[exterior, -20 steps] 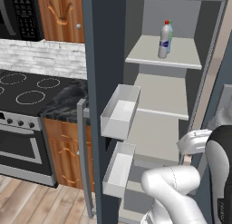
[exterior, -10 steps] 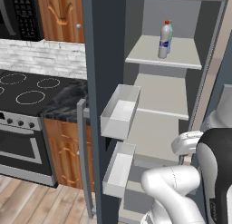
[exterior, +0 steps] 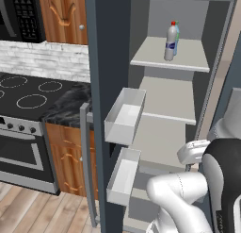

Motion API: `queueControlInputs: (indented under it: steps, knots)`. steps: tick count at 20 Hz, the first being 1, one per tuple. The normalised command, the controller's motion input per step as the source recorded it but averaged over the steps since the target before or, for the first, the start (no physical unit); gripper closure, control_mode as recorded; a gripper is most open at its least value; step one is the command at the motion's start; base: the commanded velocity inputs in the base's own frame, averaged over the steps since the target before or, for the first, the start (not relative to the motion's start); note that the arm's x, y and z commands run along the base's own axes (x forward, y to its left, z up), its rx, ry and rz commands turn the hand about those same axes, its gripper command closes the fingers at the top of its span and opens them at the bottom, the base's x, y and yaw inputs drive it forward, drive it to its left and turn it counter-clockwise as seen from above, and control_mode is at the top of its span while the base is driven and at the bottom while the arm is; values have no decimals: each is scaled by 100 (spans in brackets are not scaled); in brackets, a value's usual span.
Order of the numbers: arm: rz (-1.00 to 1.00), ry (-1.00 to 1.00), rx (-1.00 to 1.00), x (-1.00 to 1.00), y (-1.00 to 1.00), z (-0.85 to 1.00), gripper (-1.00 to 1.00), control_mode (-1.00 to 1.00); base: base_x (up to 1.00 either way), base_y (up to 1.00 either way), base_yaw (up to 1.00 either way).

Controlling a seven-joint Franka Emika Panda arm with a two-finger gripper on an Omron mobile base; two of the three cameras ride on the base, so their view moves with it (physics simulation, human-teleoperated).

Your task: Take the bottled waters from the counter and place them in the freezer to freeze. Close the freezer door after placing the bottles.

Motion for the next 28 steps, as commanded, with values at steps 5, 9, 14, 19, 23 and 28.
queueControlInputs:
  steps: [5,9,14,19,23,28]
  knots:
    - [0,0,0,0,0,0,-100,-100,0,0,0]
    - [0,2,0,1,0,0,-100,-100,0,0,0]
    - [0,0,0,0,0,0,-100,-100,0,0,0]
    - [0,0,0,-1,0,0,-100,-100,0,0,0]
    - [0,0,0,-4,0,0,-100,100,-26,0,-2]
    - [0,0,0,0,0,0,-100,100,-35,3,-5]
